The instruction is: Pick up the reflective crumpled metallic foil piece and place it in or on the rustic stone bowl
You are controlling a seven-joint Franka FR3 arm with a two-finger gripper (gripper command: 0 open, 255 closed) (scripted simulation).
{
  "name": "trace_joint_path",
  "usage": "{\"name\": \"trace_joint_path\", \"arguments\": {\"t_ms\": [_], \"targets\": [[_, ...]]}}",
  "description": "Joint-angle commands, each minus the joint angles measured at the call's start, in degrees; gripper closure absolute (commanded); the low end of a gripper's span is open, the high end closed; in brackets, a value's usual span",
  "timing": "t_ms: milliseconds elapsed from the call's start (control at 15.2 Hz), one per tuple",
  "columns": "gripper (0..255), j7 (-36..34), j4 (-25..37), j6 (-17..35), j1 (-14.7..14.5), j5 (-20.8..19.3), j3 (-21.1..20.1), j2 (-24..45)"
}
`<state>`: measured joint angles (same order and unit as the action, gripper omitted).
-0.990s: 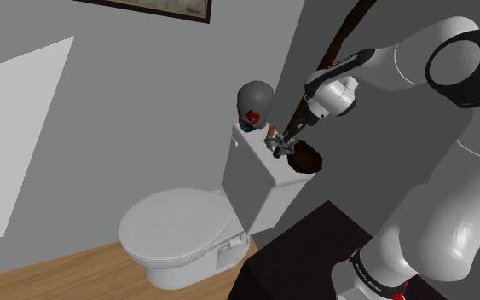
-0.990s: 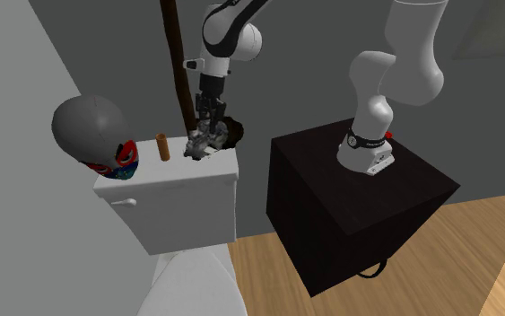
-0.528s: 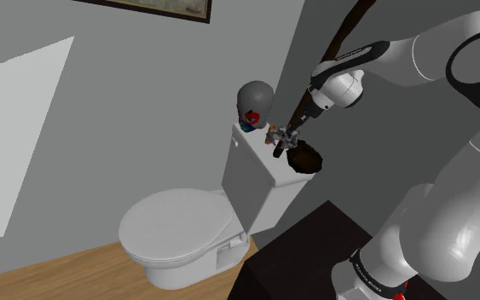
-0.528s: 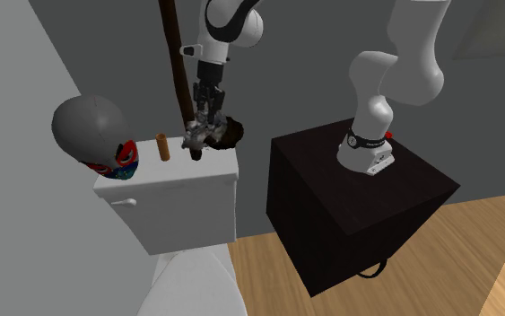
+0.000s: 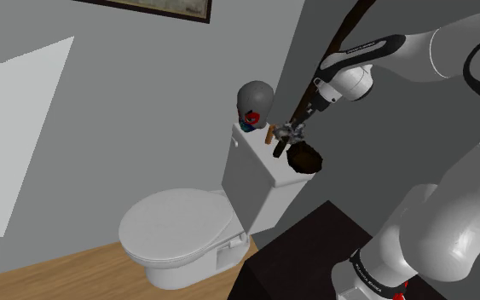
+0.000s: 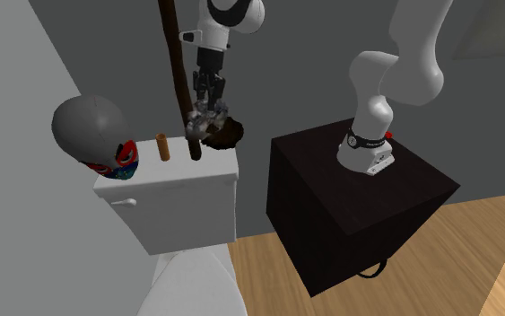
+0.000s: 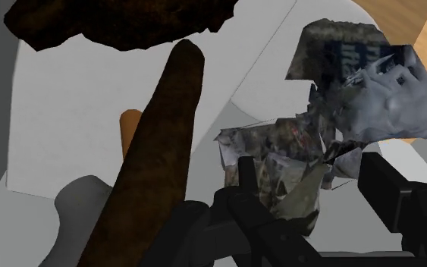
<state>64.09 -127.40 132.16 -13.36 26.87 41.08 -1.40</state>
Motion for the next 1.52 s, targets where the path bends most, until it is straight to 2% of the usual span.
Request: {"name": "trace_joint_path", "arguments": {"t_ms": [0,462,660,924,1122,1452], "targets": [[255,1.6,0.9,-2.1,1.4,-0.9,1.5,-0.6],[255,9.6,6.0,-9.9,6.4,-1.1,6.9,0.8],[255,14.1,9.7,-14.2,10.2,0.1,8.3,3.1],[255,16.2,8.2,-12.1,13.3,2.0,5.3,4.8],[255,17.9,7.2,-10.6,13.9,3.7,4.7,6.2],[255,21.4,5.9,-8.6,11.6,7.6,7.2,9.3]]}}
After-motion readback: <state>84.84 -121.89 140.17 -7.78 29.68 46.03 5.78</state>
